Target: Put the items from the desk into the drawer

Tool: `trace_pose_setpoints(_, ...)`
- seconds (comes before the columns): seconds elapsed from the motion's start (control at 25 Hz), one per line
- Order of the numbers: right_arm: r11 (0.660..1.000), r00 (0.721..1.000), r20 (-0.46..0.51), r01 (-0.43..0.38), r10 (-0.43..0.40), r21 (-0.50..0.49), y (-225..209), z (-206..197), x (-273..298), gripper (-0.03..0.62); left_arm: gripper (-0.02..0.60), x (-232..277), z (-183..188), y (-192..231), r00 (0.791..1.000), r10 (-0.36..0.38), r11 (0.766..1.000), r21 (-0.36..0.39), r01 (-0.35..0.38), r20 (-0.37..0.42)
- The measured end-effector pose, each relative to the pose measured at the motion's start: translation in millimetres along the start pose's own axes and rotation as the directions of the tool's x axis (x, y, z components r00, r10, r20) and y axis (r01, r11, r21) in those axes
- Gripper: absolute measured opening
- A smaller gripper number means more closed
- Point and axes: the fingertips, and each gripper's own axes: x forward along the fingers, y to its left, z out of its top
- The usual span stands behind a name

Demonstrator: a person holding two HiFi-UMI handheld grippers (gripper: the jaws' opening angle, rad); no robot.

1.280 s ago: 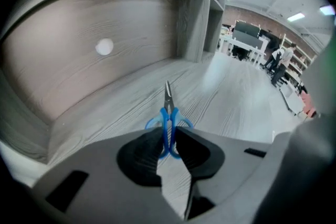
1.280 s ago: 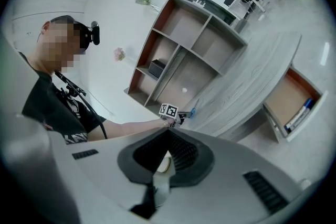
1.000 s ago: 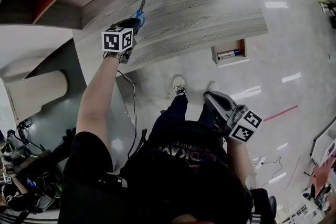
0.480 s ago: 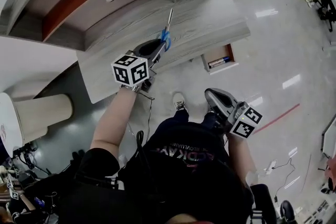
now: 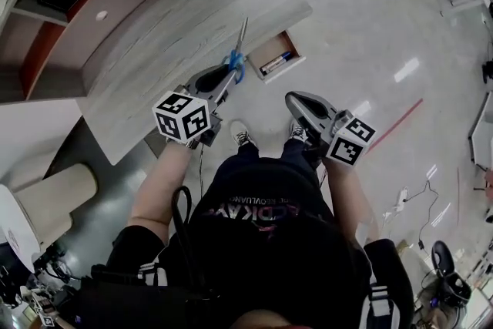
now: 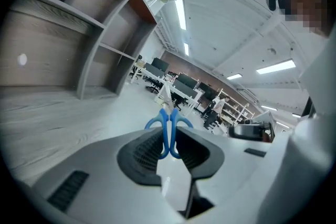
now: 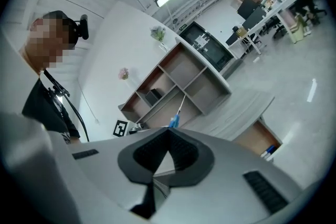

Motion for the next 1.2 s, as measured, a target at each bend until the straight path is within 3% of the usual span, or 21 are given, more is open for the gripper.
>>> trace_pose_setpoints(0.32, 0.997, 0.998, -0.031, 0.049, -0.047, 0.054, -49, -4, -24, 0.011, 0.087, 48, -40, -41, 0.995, -0.01, 0.999, 0.045, 0.014, -0.103)
trace_pose_setpoints(0.56, 0.992, 0.996, -0.05, 0.083, -0.079, 0.091, -88, -13, -26, 0.011, 0.087, 78, -72, -48, 0.985, 0.025, 0.996, 0.093, -0.009, -0.172)
trace_pose_setpoints(1.0, 0.975, 0.98, -0.149, 0.158, -0.135, 0.155, -173, -50, -11, 0.011, 0.087, 135, -138, 0, 0.949, 0.163, 0.985, 0.101, -0.14, -0.27)
trace_pose_setpoints(1.2, 0.966, 0.976, -0.174, 0.168, -0.134, 0.196, -195, -61, -14, 0.011, 0.087, 161, -158, 26, 0.914, 0.247, 0.963, 0.182, -0.197, -0.322)
